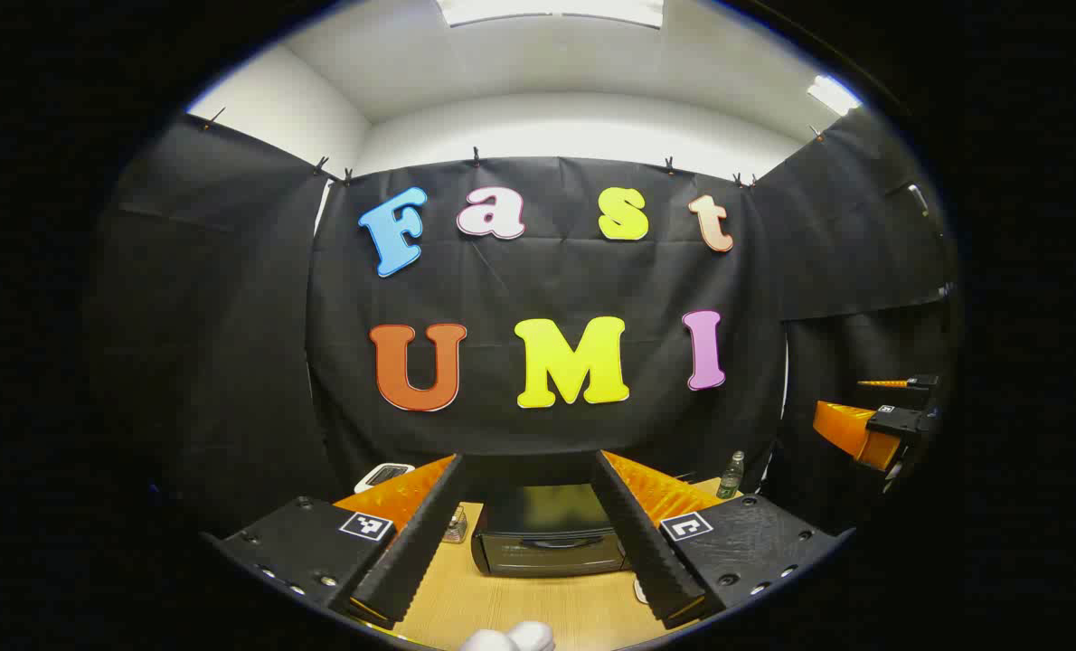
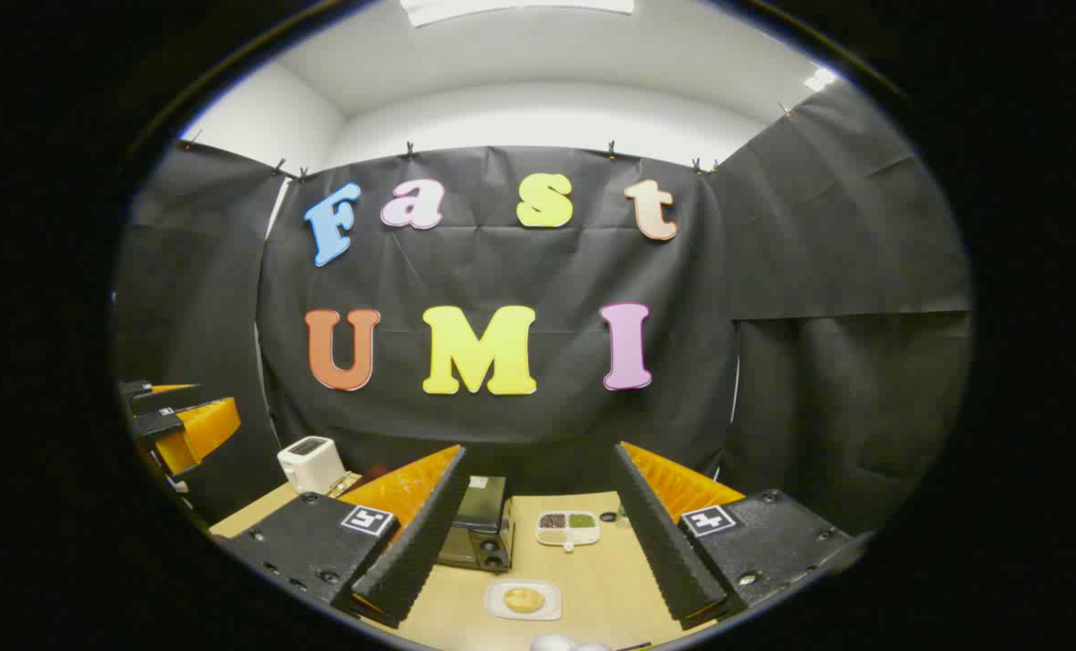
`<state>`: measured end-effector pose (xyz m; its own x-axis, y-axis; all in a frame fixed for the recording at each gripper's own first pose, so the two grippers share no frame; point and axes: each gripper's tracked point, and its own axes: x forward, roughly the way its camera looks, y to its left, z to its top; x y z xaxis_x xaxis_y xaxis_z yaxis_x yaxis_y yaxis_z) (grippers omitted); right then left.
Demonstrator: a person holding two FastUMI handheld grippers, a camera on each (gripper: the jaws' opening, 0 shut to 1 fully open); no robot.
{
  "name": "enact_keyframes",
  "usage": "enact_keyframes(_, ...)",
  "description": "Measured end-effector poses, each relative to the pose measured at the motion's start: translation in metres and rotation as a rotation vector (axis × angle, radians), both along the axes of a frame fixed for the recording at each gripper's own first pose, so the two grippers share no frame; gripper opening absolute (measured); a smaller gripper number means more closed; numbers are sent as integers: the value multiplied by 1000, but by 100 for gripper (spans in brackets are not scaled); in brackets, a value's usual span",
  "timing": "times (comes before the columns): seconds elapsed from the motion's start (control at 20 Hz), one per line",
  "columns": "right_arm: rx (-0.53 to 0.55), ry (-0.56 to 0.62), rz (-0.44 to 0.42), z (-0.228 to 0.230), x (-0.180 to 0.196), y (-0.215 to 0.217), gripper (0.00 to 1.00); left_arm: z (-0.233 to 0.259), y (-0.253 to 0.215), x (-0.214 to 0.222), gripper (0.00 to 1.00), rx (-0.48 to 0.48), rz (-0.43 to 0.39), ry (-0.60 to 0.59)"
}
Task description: Open the electric oven with the left hand, put the food in, and close the electric oven.
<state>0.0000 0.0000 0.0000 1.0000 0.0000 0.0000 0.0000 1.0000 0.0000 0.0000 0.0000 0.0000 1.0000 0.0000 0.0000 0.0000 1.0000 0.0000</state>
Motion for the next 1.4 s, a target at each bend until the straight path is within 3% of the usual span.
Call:
enact_keyframes(1.0, -7, -14, -6, 0, 9, -2, 100, -3, 3, 12, 92, 10, 17, -2)
enact_keyframes(1.4, 4, -94, 19, 19, -1, -12, 100, -84, -17, 40, 92, 7, 7, 42)
